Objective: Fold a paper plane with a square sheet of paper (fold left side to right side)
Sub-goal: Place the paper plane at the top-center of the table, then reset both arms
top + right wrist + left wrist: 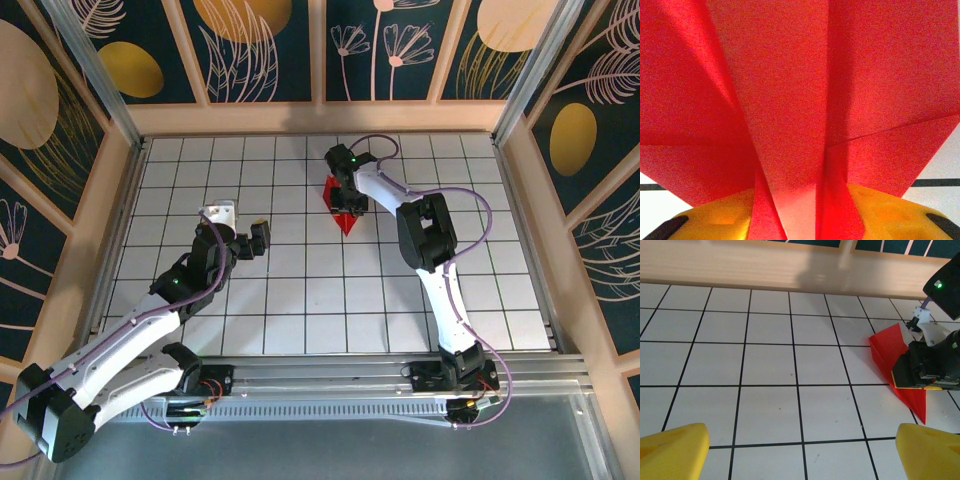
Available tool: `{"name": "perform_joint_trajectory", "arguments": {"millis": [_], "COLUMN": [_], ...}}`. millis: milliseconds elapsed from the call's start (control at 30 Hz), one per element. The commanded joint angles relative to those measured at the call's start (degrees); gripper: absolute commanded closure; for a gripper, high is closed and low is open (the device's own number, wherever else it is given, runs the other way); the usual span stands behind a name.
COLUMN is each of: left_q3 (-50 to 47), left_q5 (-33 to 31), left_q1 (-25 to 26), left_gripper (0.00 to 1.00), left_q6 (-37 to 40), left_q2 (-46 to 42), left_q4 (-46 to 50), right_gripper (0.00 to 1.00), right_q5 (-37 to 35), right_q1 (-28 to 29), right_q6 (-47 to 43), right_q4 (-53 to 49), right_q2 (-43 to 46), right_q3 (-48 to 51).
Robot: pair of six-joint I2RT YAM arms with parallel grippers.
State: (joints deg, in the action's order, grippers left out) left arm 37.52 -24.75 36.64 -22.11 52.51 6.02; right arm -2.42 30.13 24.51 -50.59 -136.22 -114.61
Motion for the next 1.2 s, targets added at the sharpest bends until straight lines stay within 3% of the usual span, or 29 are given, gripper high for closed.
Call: {"name": "perform_joint_trajectory", "arguments": {"millis": [0, 800, 1000, 1167], "left_q3": [1.87, 3.91, 7.16, 8.71], "left_q5": [-1.3, -2.54, -7.22, 0.18], "left_q1": [-0.36, -0.29, -1.51, -10.69], "left_gripper": [0.05, 0.01, 0.01, 0.01], "left_q6": [-0.25, -2.76, -2.5, -3.9], "left_q2": [0.31, 0.54, 4.82, 8.13], "left_q4": [1.45, 2.94, 4.87, 3.99], "right_gripper": [0.57, 0.51, 0.39, 0.28], "right_q5": [-1.85, -3.24, -8.56, -11.1], "right_q1": [0.89, 2.56, 3.62, 2.78], "right_q6": [1.09, 0.49, -0.81, -1.8], "right_q4": [-2.74, -3.54, -4.53, 3.65], "right_q2": [3.25, 9.6, 19.4, 34.14], "right_q3": [0.39, 2.38, 6.8, 21.88]}}
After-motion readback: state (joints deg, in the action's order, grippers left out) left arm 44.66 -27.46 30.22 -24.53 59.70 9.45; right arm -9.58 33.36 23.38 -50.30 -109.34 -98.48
